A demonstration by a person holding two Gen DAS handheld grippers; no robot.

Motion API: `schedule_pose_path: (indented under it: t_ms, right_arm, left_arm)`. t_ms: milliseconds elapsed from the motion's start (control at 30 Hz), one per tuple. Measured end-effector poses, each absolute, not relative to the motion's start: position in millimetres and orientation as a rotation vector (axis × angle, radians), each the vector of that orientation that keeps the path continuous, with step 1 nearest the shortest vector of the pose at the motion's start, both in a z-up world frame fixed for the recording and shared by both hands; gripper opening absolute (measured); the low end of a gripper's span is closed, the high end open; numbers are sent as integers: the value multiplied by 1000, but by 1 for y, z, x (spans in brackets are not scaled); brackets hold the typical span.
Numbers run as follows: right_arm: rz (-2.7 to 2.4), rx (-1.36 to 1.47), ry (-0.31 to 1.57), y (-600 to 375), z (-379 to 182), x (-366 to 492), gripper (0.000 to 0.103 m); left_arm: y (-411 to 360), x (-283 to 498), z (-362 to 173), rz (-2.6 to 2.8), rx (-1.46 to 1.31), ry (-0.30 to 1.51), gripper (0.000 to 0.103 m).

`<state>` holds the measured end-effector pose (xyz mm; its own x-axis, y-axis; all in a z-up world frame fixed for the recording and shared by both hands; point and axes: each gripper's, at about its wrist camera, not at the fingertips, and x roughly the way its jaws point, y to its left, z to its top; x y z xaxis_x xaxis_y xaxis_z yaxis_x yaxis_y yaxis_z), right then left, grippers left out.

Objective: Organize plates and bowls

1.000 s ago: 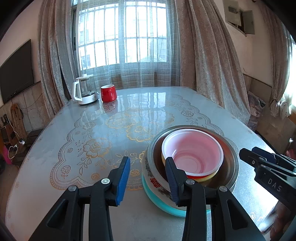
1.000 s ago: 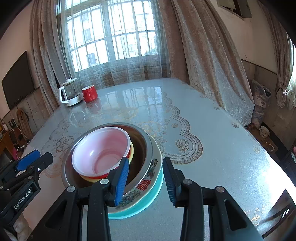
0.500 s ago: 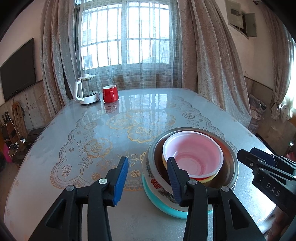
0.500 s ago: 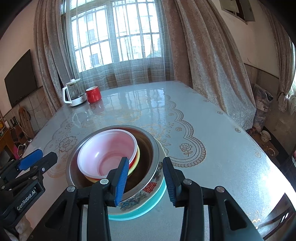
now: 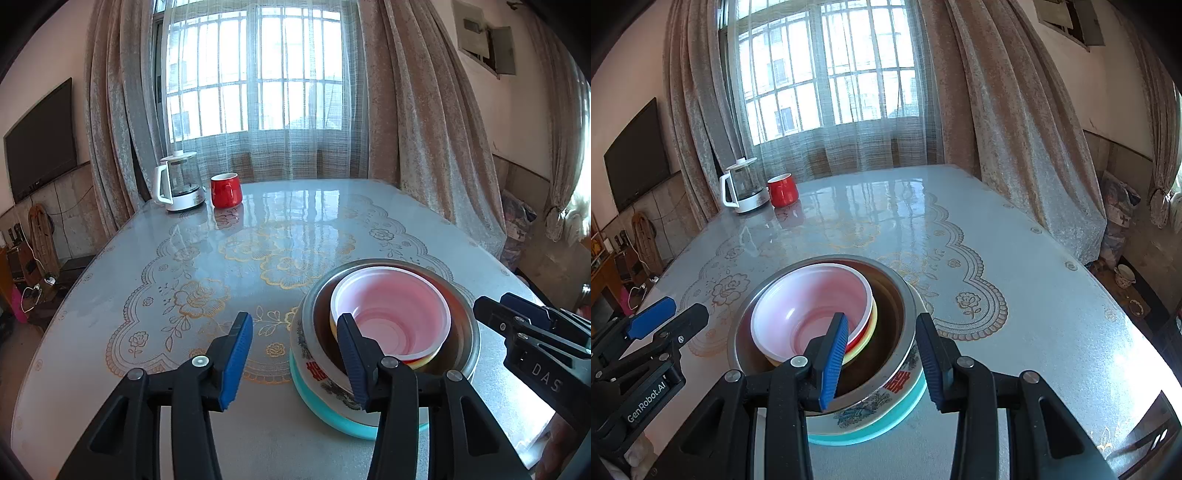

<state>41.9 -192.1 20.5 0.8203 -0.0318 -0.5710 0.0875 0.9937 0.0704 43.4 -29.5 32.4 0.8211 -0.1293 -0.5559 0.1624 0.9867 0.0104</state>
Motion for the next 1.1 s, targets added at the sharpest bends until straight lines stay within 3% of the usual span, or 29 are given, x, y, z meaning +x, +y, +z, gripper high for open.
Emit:
schedule_pose_path:
  t_ms: [1100]
  right_arm:
    - [-57,92,600,-191,25,46,38]
  left_arm:
    - [-27,44,34,-125,45,586,56]
